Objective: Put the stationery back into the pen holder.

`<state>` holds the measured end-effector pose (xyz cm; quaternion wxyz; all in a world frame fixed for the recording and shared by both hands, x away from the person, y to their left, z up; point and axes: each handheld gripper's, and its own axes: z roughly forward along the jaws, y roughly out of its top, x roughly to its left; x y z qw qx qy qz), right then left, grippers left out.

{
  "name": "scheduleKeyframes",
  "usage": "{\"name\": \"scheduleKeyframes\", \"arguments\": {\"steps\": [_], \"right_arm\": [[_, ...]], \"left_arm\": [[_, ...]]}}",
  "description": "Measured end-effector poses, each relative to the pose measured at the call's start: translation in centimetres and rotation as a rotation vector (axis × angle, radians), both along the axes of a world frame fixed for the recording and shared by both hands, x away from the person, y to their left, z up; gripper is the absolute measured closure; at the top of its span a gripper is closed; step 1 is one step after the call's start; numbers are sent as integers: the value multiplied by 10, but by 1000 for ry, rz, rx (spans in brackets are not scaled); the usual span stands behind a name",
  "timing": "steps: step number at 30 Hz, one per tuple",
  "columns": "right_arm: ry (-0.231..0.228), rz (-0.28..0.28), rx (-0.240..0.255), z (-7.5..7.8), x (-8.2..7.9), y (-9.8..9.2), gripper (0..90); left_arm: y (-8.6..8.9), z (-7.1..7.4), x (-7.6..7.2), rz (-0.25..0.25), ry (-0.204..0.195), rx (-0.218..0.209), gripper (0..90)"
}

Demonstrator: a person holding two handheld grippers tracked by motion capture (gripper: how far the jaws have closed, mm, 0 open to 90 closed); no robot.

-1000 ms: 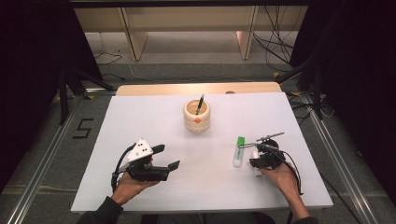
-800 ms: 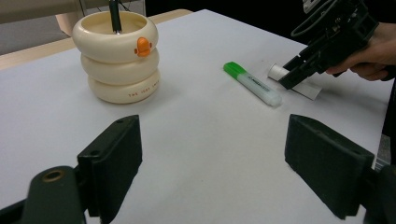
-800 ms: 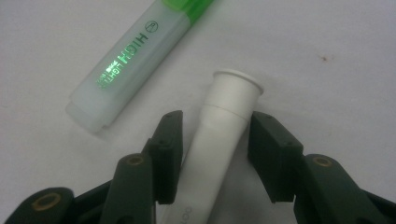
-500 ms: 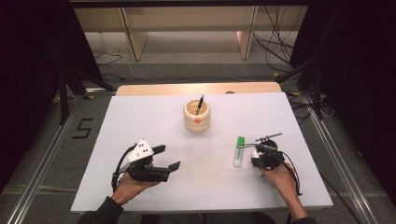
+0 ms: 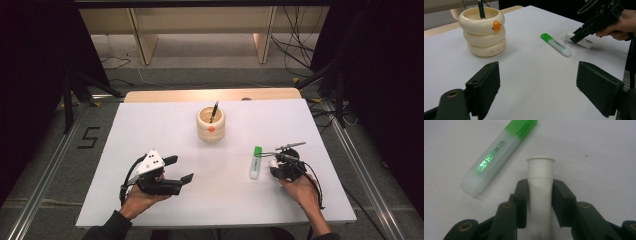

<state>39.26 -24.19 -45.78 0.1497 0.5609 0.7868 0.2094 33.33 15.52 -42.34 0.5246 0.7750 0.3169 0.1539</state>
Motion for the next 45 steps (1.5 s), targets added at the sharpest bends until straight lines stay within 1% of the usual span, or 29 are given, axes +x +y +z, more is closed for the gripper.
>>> {"name": "scheduleKeyframes", "arguments": {"steps": [2,5,8,12,20,21,24,30,33,38,41,43,45], "right_arm": [[0,-9,7,1,0,-2,676],[-12,-17,32,2,0,-6,677],[-18,-25,72,5,0,-10,679],[-41,-24,109,8,-1,-15,681],[-66,-17,136,10,-2,-17,683],[-73,-15,132,10,-2,-17,683],[-87,-13,144,12,-3,-17,684],[-157,-9,176,22,-7,-19,685],[-212,-5,207,28,-10,-19,685],[-297,15,234,37,-13,-17,685],[-321,19,246,41,-13,-15,685],[-328,24,262,43,-11,-14,684],[-335,31,268,45,-9,-12,684]], "left_arm": [[0,0,0,1,-1,-3,186],[0,1,0,-4,-5,-10,187],[0,1,0,-6,-6,-9,187],[0,0,0,-6,-5,-10,188],[1,0,0,-9,-7,-8,188],[1,0,0,-10,-7,-8,188],[1,1,0,-9,-8,-7,188],[1,1,0,-9,-9,-8,189],[1,1,0,-6,-11,-9,189],[2,1,0,-1,-16,-12,189],[2,1,-1,4,-19,-15,189],[3,1,-1,9,-19,-22,189],[4,1,0,10,-21,-23,189]]}}
